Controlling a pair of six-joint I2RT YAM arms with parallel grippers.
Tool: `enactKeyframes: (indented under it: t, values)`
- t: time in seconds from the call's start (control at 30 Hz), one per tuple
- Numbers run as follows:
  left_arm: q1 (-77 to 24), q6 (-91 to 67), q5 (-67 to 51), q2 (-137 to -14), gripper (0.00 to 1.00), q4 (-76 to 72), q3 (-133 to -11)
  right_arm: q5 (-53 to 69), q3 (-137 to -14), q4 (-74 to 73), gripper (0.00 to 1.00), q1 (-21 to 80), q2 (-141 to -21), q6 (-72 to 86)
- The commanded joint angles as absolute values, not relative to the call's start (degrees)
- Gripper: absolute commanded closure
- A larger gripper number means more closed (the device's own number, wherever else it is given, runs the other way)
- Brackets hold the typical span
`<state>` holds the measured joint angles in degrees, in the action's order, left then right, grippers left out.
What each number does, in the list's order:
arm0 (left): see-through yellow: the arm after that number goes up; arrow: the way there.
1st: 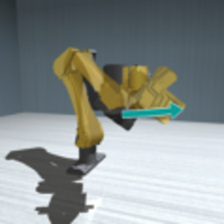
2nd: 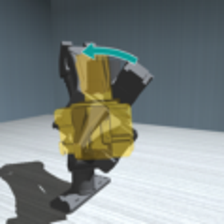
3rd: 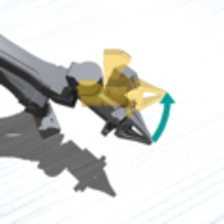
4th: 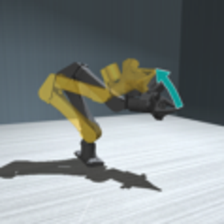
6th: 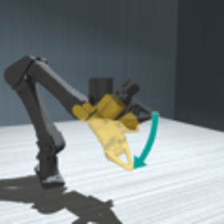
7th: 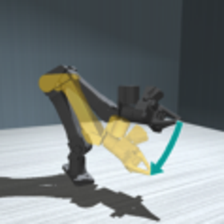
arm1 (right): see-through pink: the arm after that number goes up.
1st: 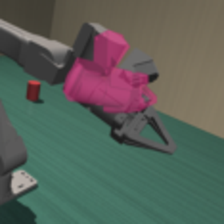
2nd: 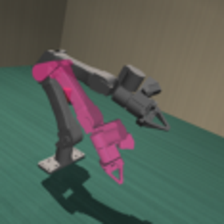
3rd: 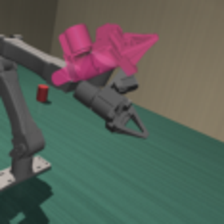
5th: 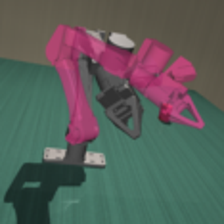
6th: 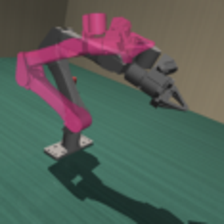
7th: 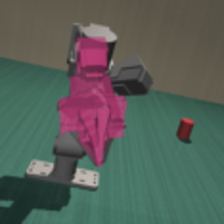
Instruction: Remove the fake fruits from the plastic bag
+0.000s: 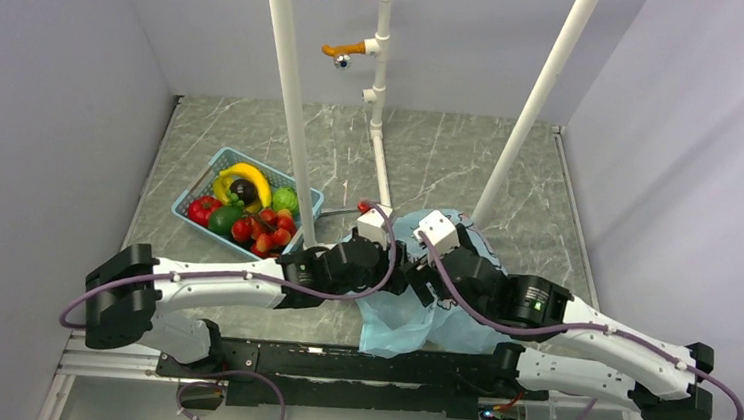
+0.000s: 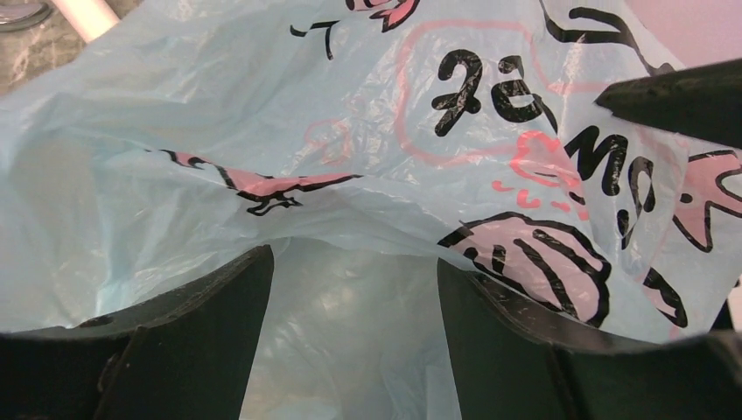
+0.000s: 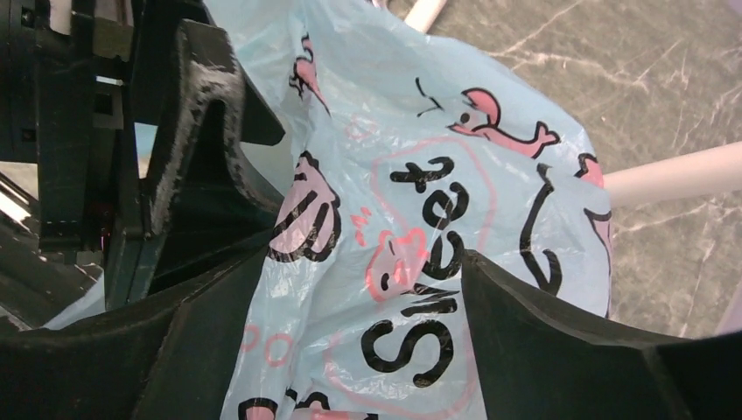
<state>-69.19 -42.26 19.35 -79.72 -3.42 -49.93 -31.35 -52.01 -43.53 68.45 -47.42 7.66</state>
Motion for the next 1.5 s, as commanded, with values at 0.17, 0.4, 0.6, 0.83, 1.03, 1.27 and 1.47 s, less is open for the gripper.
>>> enactKeyframes:
  t: [0.17,0.4,0.6,0.83,1.03,1.27,1.47]
  values:
    - [-68.4,-43.9,20.5,-72.1,0.25,-4.2,-46.3,-32.0,-51.7,-38.9,0.45,68.5,-46.3,8.8]
    - [-68.4,-45.2,18.9,-63.2,0.24,-4.1,-41.0,-33.6,-52.0,-39.3,0.87,68.6,-47.9,10.4]
    - [-68.4,-47.6,13.9,-53.5,0.25,-7.5,-34.5,-29.9,-54.1,-29.6,1.0,68.4,-48.3,12.2]
    - [-68.8,-48.6,9.4,-48.2,0.25,-8.9,-31.9,-10.6,-56.4,-10.9,1.0,66.0,-50.4,11.3]
    - [-72.4,-47.5,16.1,-48.0,0.24,-3.4,-34.3,-6.8,-53.3,-12.5,1.0,65.1,-46.6,11.7]
    - [-74.1,-45.9,20.3,-56.9,0.27,-1.2,-37.1,-9.4,-39.3,-14.9,1.0,64.7,-31.6,19.5]
    - [-74.1,-45.8,23.6,-61.3,0.28,-0.2,-36.4,-11.8,-33.6,-21.2,1.0,64.7,-23.3,26.5]
